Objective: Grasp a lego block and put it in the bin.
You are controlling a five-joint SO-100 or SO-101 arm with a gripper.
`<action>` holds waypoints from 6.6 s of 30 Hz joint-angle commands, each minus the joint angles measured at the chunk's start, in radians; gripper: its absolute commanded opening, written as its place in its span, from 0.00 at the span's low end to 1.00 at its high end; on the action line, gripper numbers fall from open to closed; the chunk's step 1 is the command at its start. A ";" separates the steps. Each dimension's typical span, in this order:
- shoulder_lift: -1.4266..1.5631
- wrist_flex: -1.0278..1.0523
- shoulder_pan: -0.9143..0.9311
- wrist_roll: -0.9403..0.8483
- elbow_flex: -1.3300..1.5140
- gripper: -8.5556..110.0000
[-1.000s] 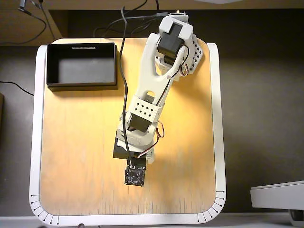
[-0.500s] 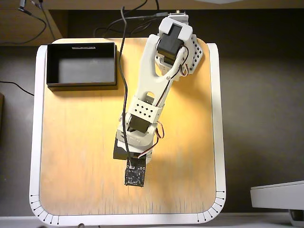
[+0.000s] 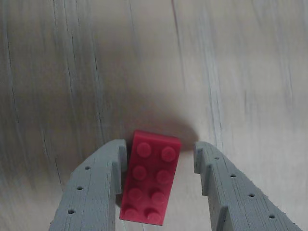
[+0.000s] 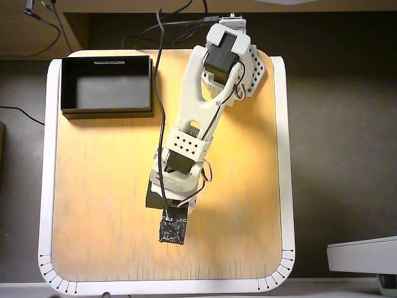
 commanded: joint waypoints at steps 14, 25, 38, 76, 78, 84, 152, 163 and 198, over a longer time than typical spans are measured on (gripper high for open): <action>0.023 0.041 0.009 -0.044 -0.052 0.19; 0.092 0.094 -0.012 -0.061 0.009 0.19; 0.124 0.098 -0.009 -0.063 0.044 0.08; 1.131 0.635 0.407 -0.095 0.044 0.08; 1.131 0.635 0.482 -0.055 0.044 0.08; 1.127 0.627 0.699 0.000 0.044 0.08; 0.506 0.314 1.012 -0.046 0.064 0.12; 0.508 0.351 1.060 0.069 0.064 0.30; 0.954 0.449 0.669 -0.183 0.055 0.08</action>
